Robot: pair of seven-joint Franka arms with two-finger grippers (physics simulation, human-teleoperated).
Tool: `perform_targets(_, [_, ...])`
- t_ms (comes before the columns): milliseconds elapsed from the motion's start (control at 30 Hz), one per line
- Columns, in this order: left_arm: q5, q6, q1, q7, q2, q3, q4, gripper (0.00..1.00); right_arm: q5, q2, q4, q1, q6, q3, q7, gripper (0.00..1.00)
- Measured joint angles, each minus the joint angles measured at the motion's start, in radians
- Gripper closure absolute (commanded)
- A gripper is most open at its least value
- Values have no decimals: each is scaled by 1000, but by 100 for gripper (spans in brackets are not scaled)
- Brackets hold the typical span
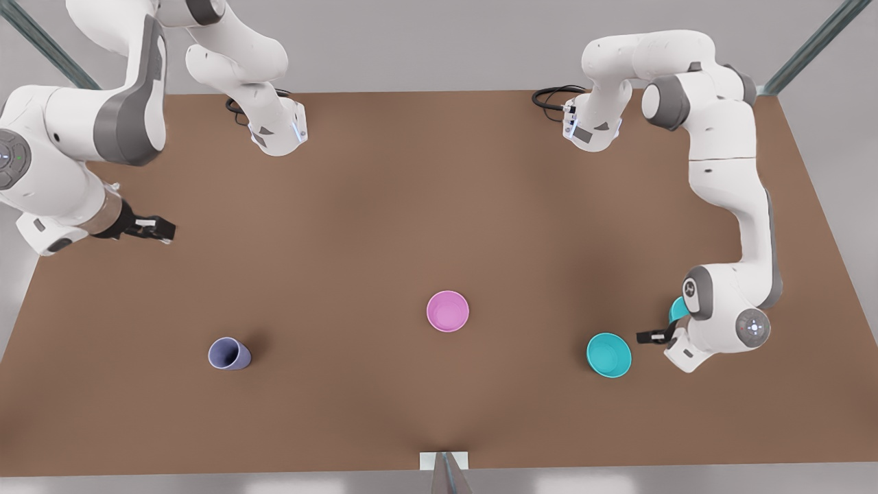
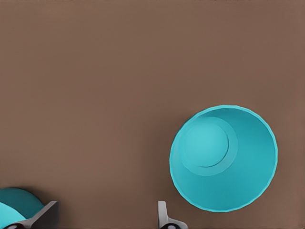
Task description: Stack the blue bowl on the pink bowl
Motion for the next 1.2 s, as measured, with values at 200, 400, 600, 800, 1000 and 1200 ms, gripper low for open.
perform_targets(200, [-86,104,-6,62,44,0,-3,0,3,-2,11,-15,-50,-3,-56,0])
perform_targets(400, [-159,152,-23,97,40,0,-5,0,-1,6,56,-13,-72,-9,-96,0])
perform_targets(600, [-185,183,-35,110,71,0,-5,1,4,28,79,-13,-78,-11,-125,0])
perform_targets(800, [-192,204,-40,119,84,0,-5,42,7,28,82,-13,-81,-11,-145,0])
perform_targets(1000, [-216,212,-42,123,95,0,-5,45,9,29,82,-12,-82,-11,-160,0])
perform_targets(1200, [-224,215,-45,126,101,0,-5,79,10,29,81,-13,-81,-11,-171,0])
